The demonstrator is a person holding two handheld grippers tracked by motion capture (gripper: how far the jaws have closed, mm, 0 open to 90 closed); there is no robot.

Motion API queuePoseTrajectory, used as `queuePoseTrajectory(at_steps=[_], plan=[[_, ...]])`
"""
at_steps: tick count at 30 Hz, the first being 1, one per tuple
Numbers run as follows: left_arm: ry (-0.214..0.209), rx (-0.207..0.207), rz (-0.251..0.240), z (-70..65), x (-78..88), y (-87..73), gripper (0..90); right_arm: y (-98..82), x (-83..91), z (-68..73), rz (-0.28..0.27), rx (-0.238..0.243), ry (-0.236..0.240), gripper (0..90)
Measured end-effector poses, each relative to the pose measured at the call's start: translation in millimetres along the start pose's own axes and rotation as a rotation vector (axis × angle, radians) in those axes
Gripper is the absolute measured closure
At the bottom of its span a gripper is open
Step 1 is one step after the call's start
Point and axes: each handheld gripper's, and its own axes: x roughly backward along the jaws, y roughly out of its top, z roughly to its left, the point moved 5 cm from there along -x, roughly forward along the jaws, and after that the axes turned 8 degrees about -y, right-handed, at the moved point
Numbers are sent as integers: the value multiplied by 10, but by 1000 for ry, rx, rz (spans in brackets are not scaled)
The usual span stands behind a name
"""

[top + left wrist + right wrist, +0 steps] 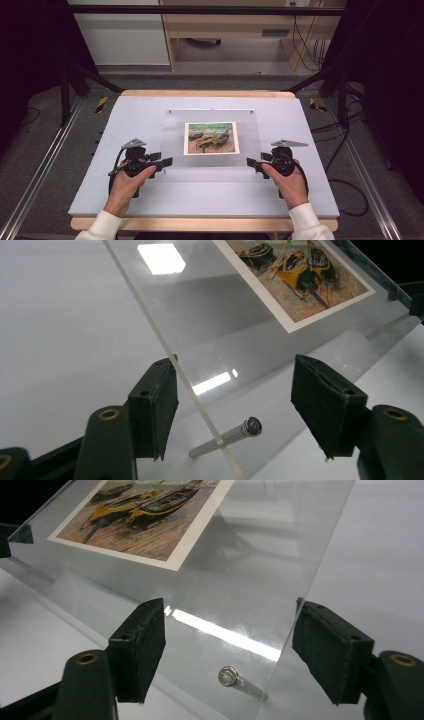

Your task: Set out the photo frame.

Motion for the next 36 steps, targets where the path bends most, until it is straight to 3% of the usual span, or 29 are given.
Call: queuePoseTrajectory(at_steps=[13,36], plan=[[43,-57,-17,-109,109,-98,443,-129,145,64,-52,71,-45,395],[85,-88,-24,-238,256,-283,595,-367,339,133,-81,122,-97,564]])
